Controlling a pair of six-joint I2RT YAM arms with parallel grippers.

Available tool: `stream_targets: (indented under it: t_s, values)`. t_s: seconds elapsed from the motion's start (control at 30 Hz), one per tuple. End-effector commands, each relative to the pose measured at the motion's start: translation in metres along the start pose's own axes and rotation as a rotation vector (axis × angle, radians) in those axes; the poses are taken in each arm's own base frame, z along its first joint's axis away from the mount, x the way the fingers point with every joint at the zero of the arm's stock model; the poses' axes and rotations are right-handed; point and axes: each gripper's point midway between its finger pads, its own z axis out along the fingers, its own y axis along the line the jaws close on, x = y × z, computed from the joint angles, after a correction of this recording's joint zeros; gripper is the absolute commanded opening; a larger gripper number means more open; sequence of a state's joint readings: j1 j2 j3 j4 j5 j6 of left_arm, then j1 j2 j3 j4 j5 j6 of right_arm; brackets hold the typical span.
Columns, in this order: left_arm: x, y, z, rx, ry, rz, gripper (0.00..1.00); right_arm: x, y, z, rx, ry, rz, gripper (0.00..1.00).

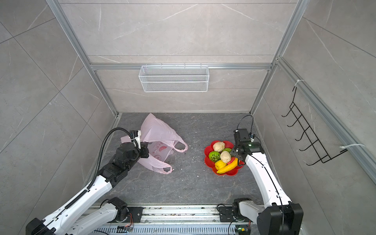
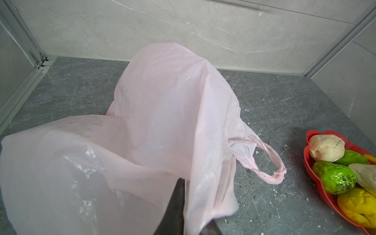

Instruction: Take the fake fruits out of the plastic bag

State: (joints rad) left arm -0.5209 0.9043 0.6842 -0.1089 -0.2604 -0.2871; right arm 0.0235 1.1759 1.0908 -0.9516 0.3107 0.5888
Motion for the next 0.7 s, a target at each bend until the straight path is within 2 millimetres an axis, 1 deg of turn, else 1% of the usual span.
stream_targets:
  t_s: [0.0,0.03,0.1,0.17,0.2,0.23,0.27,0.37,0.47,0.6,0.67]
  values:
    - [-0.015,0.000,0.000,-0.015,-0.023,0.017,0.28,-0.022,-0.015,0.004,0.029,-0.006,-0.013,0.51]
    - [-0.014,0.000,0.001,-0.017,-0.017,0.021,0.34,-0.029,-0.019,0.009,0.024,-0.005,0.013,0.49]
    - [-0.015,-0.001,0.001,-0.015,-0.006,0.024,0.55,-0.041,-0.028,0.026,0.007,0.008,0.074,0.44]
    - [-0.019,-0.004,0.000,-0.005,-0.003,0.027,0.70,-0.048,-0.036,0.044,0.010,0.030,0.109,0.38]
    - [-0.022,-0.006,-0.002,0.007,-0.001,0.031,0.81,-0.050,-0.039,0.054,0.020,0.043,0.118,0.37]
    - [-0.026,-0.009,-0.004,0.016,-0.003,0.034,0.86,-0.051,-0.040,0.062,0.025,0.055,0.120,0.36]
    - [-0.032,-0.012,-0.007,0.031,-0.003,0.042,0.99,-0.052,-0.041,0.070,0.034,0.062,0.121,0.36]
    - [-0.048,-0.018,-0.017,0.055,-0.013,0.064,1.00,-0.054,-0.045,0.092,0.046,0.089,0.135,0.35]
    - [-0.060,-0.019,-0.028,0.060,-0.032,0.072,1.00,-0.053,-0.046,0.110,0.044,0.114,0.141,0.35]
    - [-0.074,-0.014,-0.045,0.039,-0.063,0.072,1.00,-0.039,-0.040,0.139,0.039,0.197,0.122,0.34]
    - [-0.079,-0.009,-0.054,0.019,-0.081,0.071,1.00,-0.034,-0.036,0.149,0.021,0.217,0.133,0.34]
